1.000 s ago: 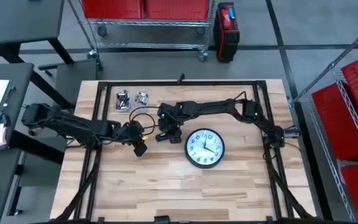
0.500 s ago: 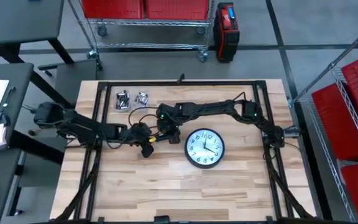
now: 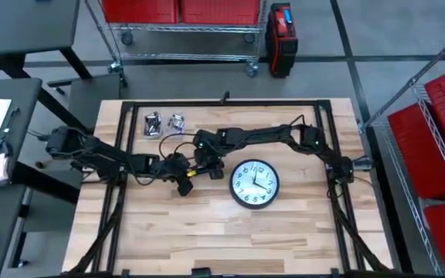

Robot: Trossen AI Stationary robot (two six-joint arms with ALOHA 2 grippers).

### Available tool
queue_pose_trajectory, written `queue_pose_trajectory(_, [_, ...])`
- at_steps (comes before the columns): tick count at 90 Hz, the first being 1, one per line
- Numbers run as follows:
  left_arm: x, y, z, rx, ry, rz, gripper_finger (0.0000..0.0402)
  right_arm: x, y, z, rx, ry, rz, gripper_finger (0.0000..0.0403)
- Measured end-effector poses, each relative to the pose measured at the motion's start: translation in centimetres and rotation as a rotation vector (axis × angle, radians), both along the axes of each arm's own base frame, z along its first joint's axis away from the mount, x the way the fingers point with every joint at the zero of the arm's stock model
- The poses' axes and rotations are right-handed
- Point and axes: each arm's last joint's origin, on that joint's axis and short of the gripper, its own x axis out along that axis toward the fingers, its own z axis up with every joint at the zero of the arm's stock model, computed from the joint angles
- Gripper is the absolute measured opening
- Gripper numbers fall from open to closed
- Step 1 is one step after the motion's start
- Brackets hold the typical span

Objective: Insert battery
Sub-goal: Insert the silver battery into the remote

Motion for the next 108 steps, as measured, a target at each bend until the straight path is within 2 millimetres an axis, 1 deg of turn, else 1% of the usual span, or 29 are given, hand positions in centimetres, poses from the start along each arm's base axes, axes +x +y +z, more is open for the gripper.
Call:
queue_pose_trajectory(22, [0.0, 0.0, 0.0, 0.000, 0.000, -0.001, 0.0004, 0.5, -0.1, 2.2, -0.002, -0.004, -0.001, 0.0081])
queue_pose_trajectory(31, [0.0, 0.0, 0.0, 0.000, 0.000, -0.002, 0.0004, 0.3, -0.1, 2.9, 0.000, 0.027, 0.011, 0.0081])
queue_pose_trajectory(38, [0.0, 0.0, 0.0, 0.000, 0.000, -0.002, 0.0004, -0.1, -0.5, 3.5, 0.010, 0.064, 0.010, 0.0081])
queue_pose_trajectory(45, [0.0, 0.0, 0.0, 0.000, 0.001, -0.003, 0.0004, -0.8, -1.4, 3.9, 0.054, 0.108, -0.004, 0.0079])
queue_pose_trajectory(52, [0.2, 0.0, 0.2, -0.001, -0.002, -0.003, 0.0004, -1.4, -2.9, 3.9, 0.116, 0.126, -0.031, 0.0067])
queue_pose_trajectory(63, [0.7, -0.1, 0.8, 0.007, -0.021, -0.015, 0.0004, -2.2, -5.0, 4.1, 0.176, 0.109, -0.066, 0.0033])
queue_pose_trajectory(68, [0.9, -0.1, 1.0, 0.037, -0.019, -0.042, 0.0004, -2.2, -5.5, 3.9, 0.193, 0.086, -0.055, 0.0013])
queue_pose_trajectory(76, [1.0, -0.1, 1.1, 0.119, 0.008, -0.113, 0.0004, -2.2, -5.1, 3.5, 0.229, 0.078, -0.027, 0.0005])
queue_pose_trajectory(83, [1.2, -0.1, 1.4, 0.146, 0.017, -0.136, 0.0004, -1.8, -4.4, 3.3, 0.220, 0.048, 0.001, 0.0002])
queue_pose_trajectory(95, [1.0, -0.1, 1.2, 0.116, 0.044, -0.112, 0.0004, -1.2, -3.6, 3.2, 0.202, -0.001, 0.013, 0.0001])
queue_pose_trajectory(108, [0.5, -0.1, 0.7, 0.066, 0.104, -0.064, 0.0004, -1.2, -3.6, 3.2, 0.175, 0.003, 0.011, 0.0000])
